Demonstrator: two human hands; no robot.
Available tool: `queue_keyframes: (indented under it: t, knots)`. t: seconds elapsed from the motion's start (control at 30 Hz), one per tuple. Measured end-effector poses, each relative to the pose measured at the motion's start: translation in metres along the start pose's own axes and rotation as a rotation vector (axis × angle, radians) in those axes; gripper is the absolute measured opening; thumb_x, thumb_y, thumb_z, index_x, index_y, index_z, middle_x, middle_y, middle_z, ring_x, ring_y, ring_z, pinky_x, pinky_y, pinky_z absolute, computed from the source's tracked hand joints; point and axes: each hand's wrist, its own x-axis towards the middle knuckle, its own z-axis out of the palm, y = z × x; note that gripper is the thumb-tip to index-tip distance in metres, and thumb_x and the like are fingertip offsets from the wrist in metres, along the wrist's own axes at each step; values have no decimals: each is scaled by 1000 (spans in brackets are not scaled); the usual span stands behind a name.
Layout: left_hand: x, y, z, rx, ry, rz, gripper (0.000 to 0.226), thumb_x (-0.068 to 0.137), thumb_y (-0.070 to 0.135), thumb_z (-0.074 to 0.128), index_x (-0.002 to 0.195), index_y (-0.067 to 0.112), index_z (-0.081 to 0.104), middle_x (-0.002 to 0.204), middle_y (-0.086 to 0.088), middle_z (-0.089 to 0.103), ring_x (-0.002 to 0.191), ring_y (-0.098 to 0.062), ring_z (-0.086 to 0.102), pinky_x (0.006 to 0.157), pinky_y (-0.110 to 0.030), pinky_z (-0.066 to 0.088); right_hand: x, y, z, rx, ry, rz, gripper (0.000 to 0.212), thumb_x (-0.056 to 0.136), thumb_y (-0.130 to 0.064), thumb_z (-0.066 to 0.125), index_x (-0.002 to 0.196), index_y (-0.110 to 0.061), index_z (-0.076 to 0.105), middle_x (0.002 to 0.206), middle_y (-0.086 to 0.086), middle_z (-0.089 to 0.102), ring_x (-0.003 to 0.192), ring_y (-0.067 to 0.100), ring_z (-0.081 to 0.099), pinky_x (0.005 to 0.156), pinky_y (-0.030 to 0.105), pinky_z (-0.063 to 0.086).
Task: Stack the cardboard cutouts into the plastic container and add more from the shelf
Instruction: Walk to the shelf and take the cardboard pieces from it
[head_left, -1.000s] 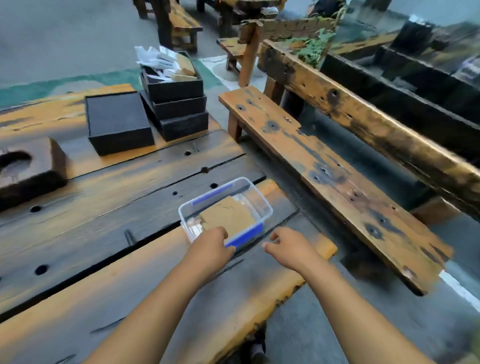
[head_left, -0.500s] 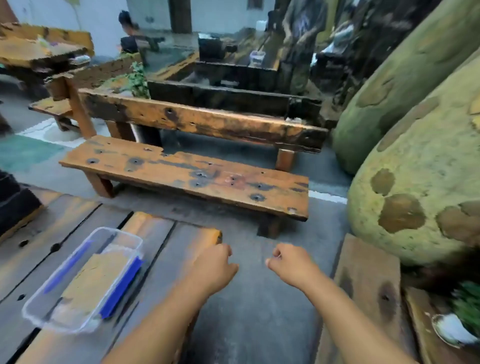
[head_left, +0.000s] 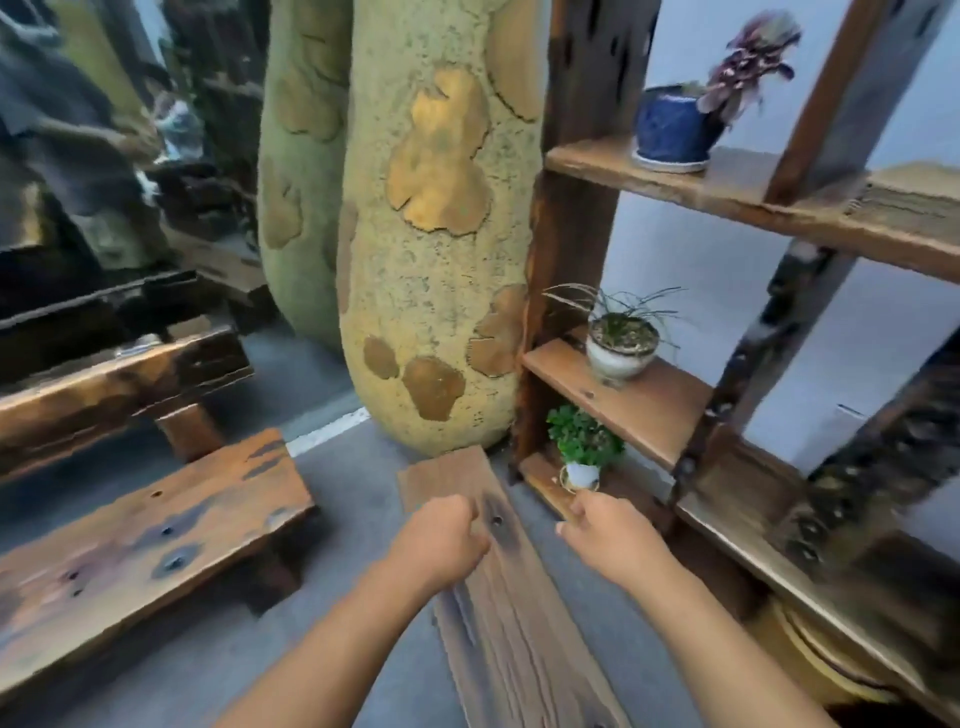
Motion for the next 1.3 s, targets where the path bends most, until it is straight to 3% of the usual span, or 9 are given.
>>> queue_keyframes:
  t: [0.2,0.43,0.6,0.83,0.97,1.07,1.13,1.3]
  knots:
    - [81,99,0,73,-71,374,27,84,29,55,102,9,61,101,-11,70,99,-29,65,72,-31,46,-7,73,-62,49,188,284,34,83,-46,55,102,-19,63,101,4,71,99,28,66,82,39,54]
    - [159,190,-18,148,-143,675,27,85,36,58,96,11,62,102,-13,70,102,-33,63,78,-34,49,14,98,-134,45,398,478,34,86,-44,56,107,-18,64,108,5,72,103,27,66,86,41,54]
    - [192,248,-44,112,-117,871,29,84,34,57,106,16,63,107,-8,71,104,-30,64,83,-33,52,30,98,-183,42,511,568,34,87,-45,57,110,-21,65,102,-1,72,93,21,66,81,38,55]
    - [237,326,-89,76,-64,971,32,89,31,57,114,12,63,112,-10,69,106,-31,63,89,-38,52,42,109,-251,78,615,627,34,88,-44,59,113,-21,64,108,0,70,97,19,64,77,31,50]
    - [253,368,-118,47,0,1018,30,89,33,58,109,12,65,107,-10,70,102,-29,63,82,-34,51,46,113,-299,149,707,624,25,87,-42,62,103,-23,64,87,-5,69,81,13,65,62,27,46]
    - [261,404,-143,19,132,1026,24,87,31,55,97,11,64,100,-11,69,95,-32,64,81,-38,54,50,116,-340,390,831,557,14,86,-35,64,92,-22,65,81,0,71,80,20,71,71,37,56]
    - [266,428,-160,-22,201,1011,24,87,30,53,99,13,63,101,-10,69,89,-30,63,80,-37,54,54,118,-367,512,933,525,9,86,-28,64,87,-19,65,83,5,71,75,21,71,75,43,60]
    - [282,481,-181,-50,134,992,40,94,38,50,123,12,54,114,-9,66,93,-25,62,78,-34,51,66,138,-424,315,1052,653,23,82,-32,61,96,-14,62,94,6,67,88,23,64,82,46,57]
